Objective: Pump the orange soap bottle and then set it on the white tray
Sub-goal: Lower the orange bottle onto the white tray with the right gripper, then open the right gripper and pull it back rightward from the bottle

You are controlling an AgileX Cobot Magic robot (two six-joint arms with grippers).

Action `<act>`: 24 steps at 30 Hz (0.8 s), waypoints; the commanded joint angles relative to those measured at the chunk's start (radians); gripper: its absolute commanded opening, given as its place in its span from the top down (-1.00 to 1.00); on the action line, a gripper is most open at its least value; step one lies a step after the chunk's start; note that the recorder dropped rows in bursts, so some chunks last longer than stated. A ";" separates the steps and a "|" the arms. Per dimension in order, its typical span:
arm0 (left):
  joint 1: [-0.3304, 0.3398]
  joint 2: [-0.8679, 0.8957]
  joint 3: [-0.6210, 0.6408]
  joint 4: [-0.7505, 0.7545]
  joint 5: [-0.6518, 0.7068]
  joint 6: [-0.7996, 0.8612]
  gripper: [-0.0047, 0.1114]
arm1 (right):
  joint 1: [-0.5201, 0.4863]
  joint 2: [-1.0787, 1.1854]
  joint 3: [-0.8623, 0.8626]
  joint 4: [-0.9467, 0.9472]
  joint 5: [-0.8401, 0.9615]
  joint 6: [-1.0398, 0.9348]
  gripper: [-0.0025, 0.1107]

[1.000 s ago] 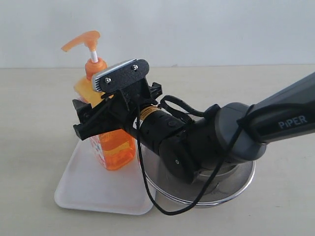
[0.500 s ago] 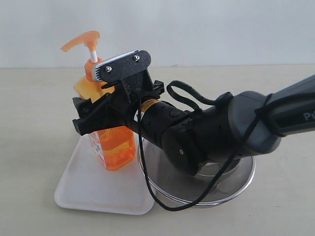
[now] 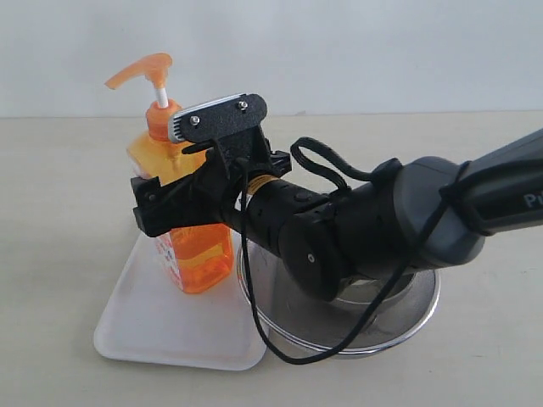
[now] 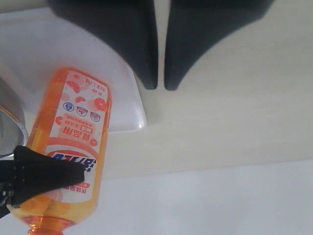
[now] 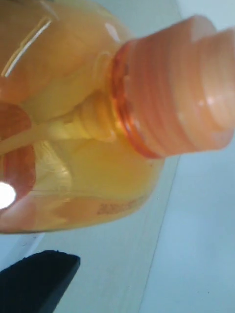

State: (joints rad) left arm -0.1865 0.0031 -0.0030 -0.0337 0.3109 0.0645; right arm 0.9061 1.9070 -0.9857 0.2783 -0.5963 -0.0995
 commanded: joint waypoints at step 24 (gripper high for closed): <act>0.002 -0.003 0.003 -0.007 0.000 0.007 0.84 | 0.000 -0.175 -0.004 0.000 0.408 -0.008 -0.90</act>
State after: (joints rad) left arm -0.1865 0.0031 -0.0030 -0.0337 0.3109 0.0645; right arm 0.9061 1.7518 -0.9857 0.2783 -0.2388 -0.1058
